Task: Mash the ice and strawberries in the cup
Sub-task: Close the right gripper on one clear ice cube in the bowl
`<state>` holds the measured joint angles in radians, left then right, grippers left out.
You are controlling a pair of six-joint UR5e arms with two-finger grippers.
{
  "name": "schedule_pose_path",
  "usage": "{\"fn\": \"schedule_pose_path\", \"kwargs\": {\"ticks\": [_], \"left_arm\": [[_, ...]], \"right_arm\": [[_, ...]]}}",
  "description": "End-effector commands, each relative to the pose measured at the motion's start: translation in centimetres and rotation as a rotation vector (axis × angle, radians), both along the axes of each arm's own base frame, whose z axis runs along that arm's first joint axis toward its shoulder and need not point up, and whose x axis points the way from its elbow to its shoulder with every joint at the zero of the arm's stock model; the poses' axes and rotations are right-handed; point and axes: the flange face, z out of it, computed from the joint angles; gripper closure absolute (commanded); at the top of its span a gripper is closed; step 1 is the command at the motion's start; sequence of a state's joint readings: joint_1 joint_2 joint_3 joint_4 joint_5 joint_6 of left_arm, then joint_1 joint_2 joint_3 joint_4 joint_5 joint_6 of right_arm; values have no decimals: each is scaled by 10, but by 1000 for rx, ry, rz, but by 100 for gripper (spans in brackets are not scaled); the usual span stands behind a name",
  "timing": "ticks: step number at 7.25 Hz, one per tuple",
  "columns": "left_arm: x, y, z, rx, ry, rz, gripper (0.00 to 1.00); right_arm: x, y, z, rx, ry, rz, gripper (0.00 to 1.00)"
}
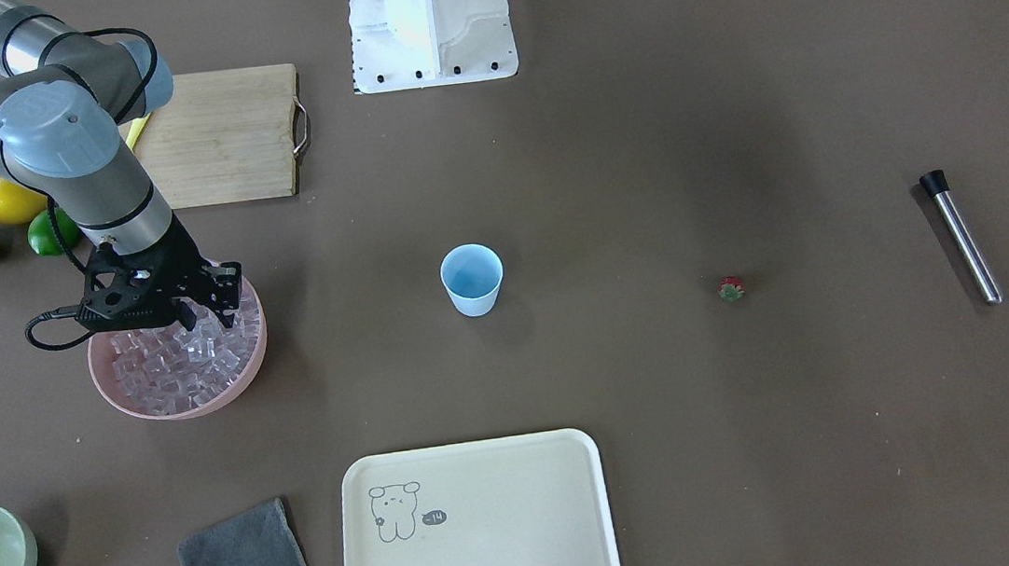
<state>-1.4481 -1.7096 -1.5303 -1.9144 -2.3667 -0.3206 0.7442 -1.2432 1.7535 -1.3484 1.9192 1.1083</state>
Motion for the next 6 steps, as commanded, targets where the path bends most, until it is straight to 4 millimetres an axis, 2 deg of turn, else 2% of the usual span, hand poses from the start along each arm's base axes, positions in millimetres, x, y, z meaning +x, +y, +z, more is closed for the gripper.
{"fn": "schedule_pose_path", "kwargs": {"ticks": [1,3,6], "left_arm": [[0,3,2,-3,-2,-1,3],[0,3,6,15,1,-1,3],[-1,5,3,2,9,-17,3]], "right_arm": [[1,-2,2,2,5,0,48],[-3,-4,4,-1,8,-1,52],[-2,-5,2,6,6,-4,77]]}}
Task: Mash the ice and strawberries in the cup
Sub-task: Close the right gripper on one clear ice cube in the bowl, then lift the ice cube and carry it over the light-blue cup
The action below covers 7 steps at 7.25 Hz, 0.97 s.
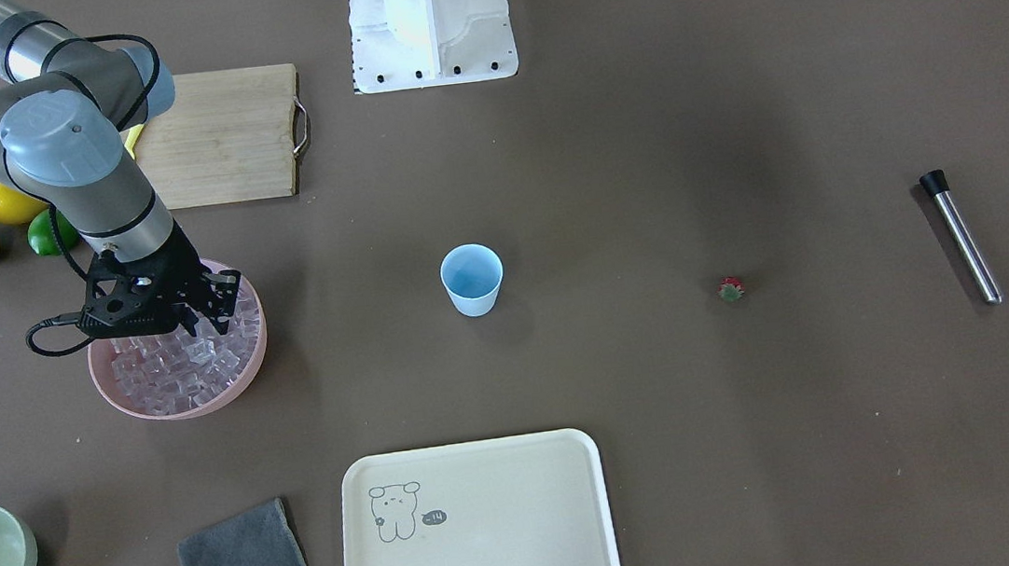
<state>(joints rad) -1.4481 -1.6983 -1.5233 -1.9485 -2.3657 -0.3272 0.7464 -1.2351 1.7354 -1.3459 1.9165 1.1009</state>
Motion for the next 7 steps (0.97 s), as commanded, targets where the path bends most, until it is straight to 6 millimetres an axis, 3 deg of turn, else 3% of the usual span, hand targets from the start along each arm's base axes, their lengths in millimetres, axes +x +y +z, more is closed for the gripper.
{"fn": "schedule_pose_path", "kwargs": {"ticks": [1,3,4,5,7], "left_arm": [[0,1,-1,-5,12,-22,3],[0,0,-3,-14,18,-35,3],[1,0,-3,-15,18,-35,3],[1,0,-3,-14,18,-34,3],[1,0,-5,-5,19,-34,3]], "right_arm": [[2,0,-5,14,-7,-6,86],[24,-4,-25,14,-55,-2,100],[36,-3,-40,11,-90,-8,100],[33,-1,-53,22,-100,-14,100],[-21,15,-99,41,-82,-71,100]]}}
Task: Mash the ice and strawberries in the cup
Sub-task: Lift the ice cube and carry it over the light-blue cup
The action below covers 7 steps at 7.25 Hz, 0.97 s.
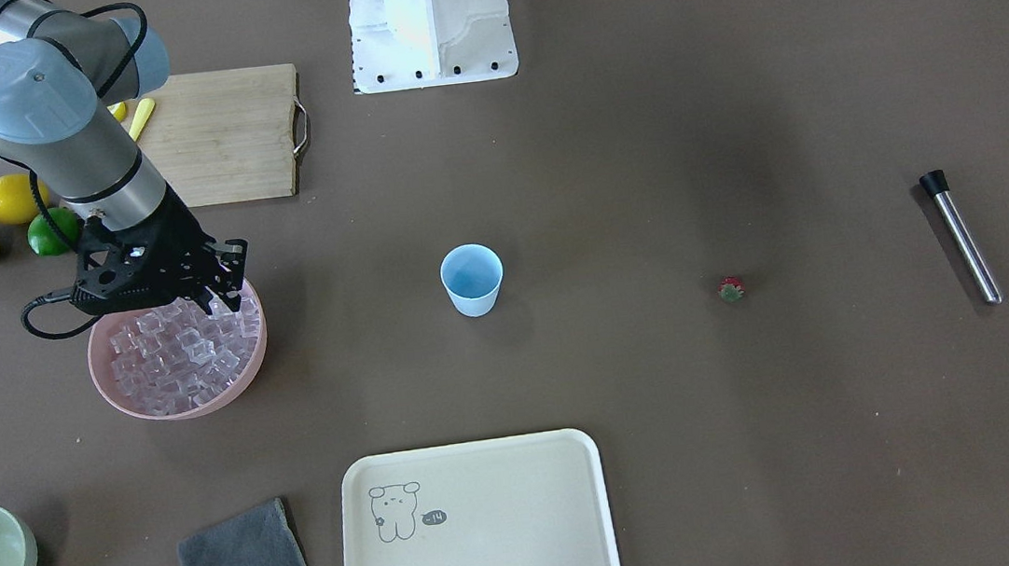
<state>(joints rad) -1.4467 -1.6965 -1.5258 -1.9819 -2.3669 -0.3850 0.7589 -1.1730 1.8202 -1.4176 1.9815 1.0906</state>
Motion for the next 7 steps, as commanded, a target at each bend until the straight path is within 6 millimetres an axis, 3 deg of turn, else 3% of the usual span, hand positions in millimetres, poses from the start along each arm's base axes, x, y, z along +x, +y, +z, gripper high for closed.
{"fn": "schedule_pose_path", "kwargs": {"ticks": [1,2,4,7], "left_arm": [[0,0,1,14,0,-1,3],[0,-1,1,15,-2,-2,3],[0,0,0,30,-3,-4,3],[0,-1,-1,38,0,-4,3]], "right_arm": [[-45,21,-43,34,-1,-49,100],[-68,35,-55,63,-1,-65,100],[-119,48,-114,61,-31,-40,100],[-178,31,-159,86,-6,-69,100]]}}
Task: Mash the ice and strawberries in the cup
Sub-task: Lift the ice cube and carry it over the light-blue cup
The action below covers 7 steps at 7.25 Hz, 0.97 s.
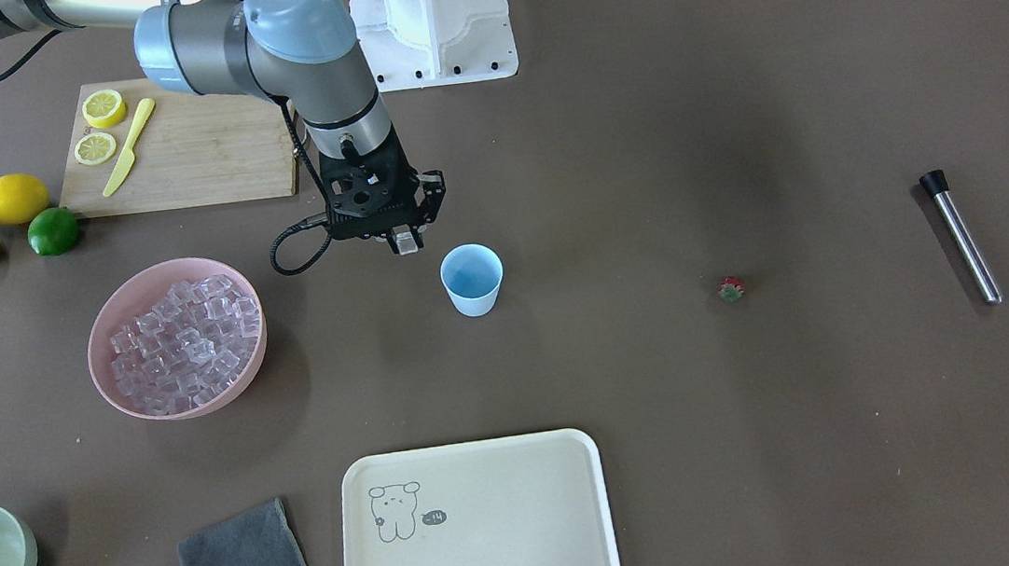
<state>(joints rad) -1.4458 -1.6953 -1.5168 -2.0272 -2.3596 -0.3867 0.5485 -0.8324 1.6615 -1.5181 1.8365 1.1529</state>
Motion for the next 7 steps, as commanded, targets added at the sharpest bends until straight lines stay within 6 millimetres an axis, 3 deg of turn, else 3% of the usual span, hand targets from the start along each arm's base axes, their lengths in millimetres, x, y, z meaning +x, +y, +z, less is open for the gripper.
{"fn": "schedule_pose_path", "kwargs": {"ticks": [1,7], "left_arm": [[0,0,-1,8,0,0,3],[-2,9,-2,42,5,-2,3]], "right_arm": [[-26,-9,-31,17,-4,-6,100],[-24,-27,-20,30,25,25,100]]}}
